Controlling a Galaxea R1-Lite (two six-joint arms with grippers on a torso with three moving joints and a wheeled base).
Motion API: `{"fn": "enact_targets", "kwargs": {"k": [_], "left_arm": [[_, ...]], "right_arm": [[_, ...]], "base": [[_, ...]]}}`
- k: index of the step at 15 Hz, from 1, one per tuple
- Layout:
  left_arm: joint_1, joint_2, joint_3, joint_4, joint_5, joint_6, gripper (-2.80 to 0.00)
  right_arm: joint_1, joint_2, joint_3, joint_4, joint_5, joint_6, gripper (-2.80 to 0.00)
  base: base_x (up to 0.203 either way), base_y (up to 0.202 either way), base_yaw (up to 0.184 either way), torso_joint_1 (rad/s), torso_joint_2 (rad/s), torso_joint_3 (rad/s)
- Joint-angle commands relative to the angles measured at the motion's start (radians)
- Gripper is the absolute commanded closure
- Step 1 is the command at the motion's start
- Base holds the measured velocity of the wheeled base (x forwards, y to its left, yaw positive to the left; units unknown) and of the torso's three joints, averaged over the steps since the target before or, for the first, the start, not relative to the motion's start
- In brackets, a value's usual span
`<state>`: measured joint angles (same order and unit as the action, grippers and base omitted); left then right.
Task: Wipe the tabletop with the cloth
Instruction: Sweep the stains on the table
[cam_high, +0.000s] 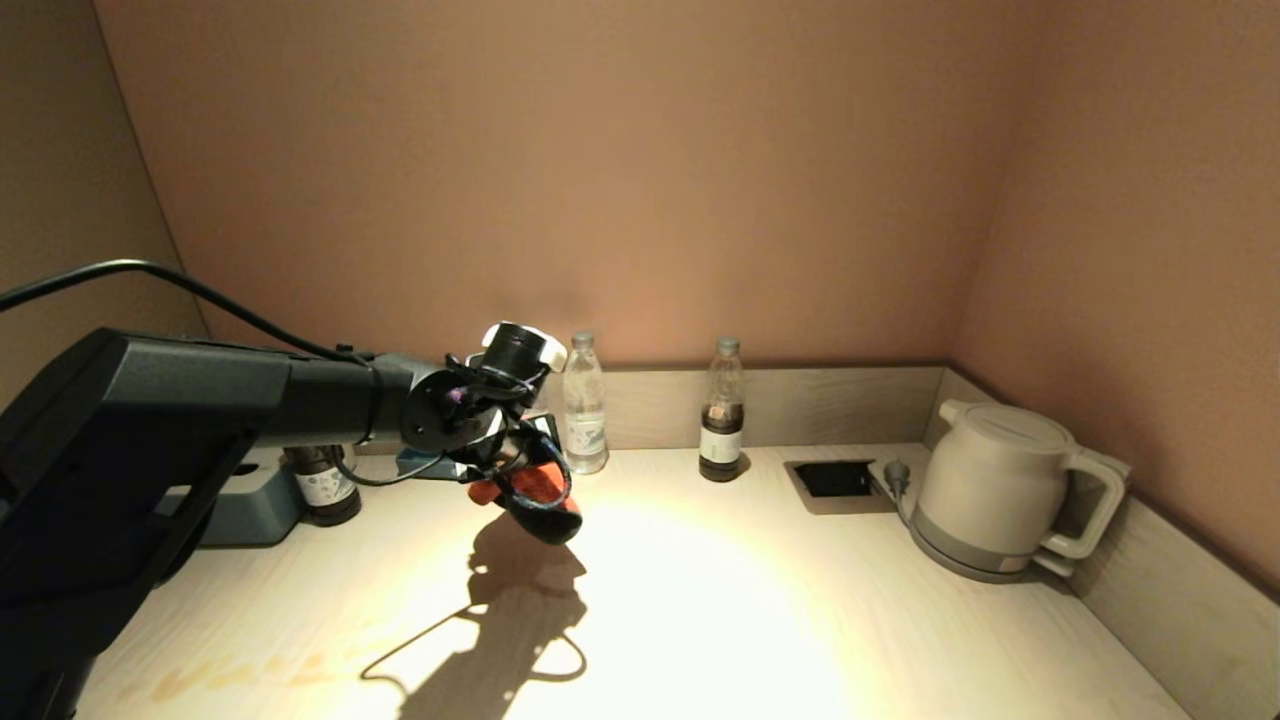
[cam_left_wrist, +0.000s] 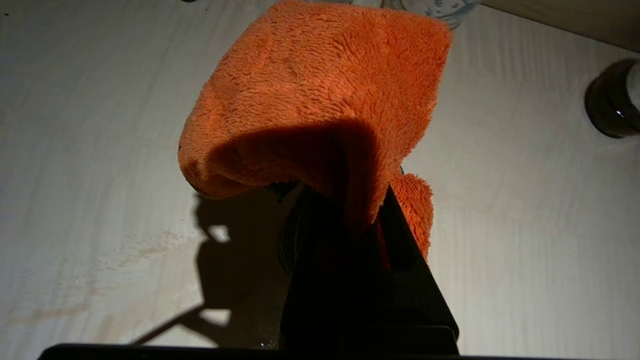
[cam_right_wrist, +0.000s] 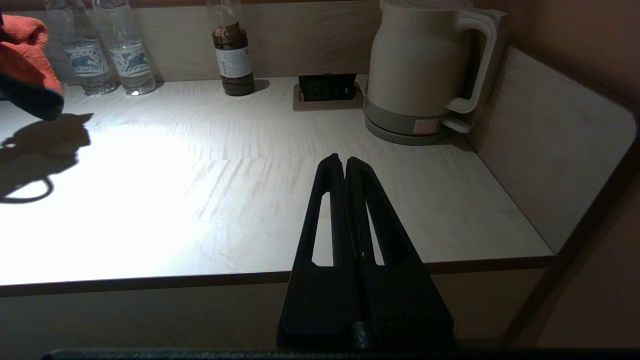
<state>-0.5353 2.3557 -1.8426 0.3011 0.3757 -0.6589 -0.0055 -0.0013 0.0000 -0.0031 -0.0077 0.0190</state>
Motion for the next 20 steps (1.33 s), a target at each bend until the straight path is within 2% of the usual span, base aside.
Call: {"fn": "enact_targets", "kwargs": {"k": [1,13,15,20], "left_arm": [[0.010,0.081,-0.037,0.003,0.012,-0.003,0.00],[0.017,0.180,-0.090,0.041,0.018,0.004,0.00],[-0.011,0.195,-0.093,0.098,0.017,0.001,0.00],[-0.014,0.212,-0.095,0.101,0.017,0.004,0.00]], "right_arm": [[0.001,0.001,0.000,0.000,0.000,0.001,0.00],[0.001,0.001,0.000,0.000,0.000,0.001,0.00],[0.001,0.001,0.000,0.000,0.000,0.001,0.00],[0.001,0.001,0.000,0.000,0.000,-0.001,0.00]], "base": [[0.000,0.000,0.000,0.000,0.00,0.000],[0.000,0.000,0.000,0.000,0.00,0.000],[0.000,0.000,0.000,0.000,0.00,0.000],[0.000,0.000,0.000,0.000,0.00,0.000]]}}
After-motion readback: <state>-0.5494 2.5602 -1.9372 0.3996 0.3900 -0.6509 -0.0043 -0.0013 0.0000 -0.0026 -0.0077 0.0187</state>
